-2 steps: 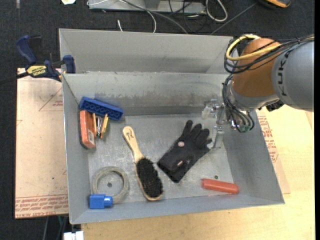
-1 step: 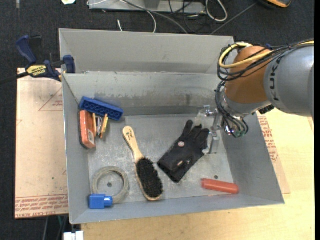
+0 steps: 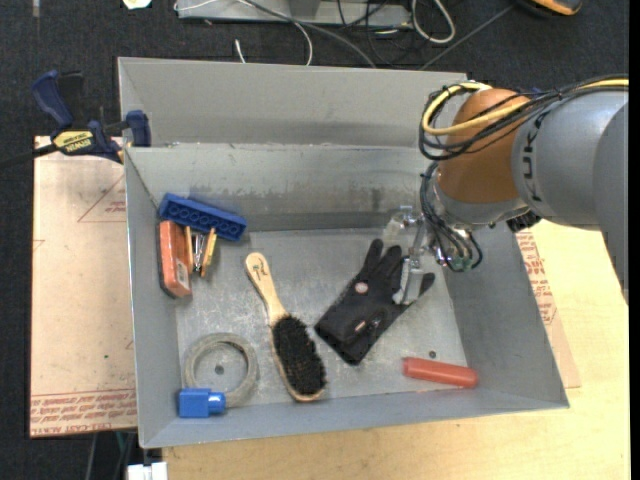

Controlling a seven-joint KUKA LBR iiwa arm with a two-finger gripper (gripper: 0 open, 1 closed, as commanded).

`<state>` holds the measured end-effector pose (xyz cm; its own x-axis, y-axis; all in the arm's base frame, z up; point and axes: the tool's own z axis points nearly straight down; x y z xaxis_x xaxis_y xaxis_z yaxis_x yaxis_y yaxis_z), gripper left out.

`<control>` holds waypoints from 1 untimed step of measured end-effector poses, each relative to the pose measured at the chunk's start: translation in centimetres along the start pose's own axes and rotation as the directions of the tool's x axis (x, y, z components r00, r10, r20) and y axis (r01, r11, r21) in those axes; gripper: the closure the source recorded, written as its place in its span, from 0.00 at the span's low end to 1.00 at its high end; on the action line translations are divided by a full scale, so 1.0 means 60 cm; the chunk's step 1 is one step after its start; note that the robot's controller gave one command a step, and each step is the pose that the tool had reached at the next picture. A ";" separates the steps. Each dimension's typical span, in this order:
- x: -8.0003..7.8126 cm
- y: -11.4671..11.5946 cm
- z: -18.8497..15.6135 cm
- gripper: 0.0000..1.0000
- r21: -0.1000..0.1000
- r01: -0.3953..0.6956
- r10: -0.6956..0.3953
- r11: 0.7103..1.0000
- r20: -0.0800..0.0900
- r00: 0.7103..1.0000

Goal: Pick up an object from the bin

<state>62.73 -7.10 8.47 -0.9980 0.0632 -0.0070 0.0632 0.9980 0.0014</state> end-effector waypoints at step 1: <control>0.012 0.017 0.015 0.00 0.001 -0.179 0.179 0.984 0.002 0.984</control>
Offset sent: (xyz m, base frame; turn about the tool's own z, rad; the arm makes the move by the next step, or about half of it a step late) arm 0.0052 0.0209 -0.0147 0.3723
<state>62.08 -6.03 7.58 -0.9704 0.2413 -0.0088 0.2412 0.9705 0.0017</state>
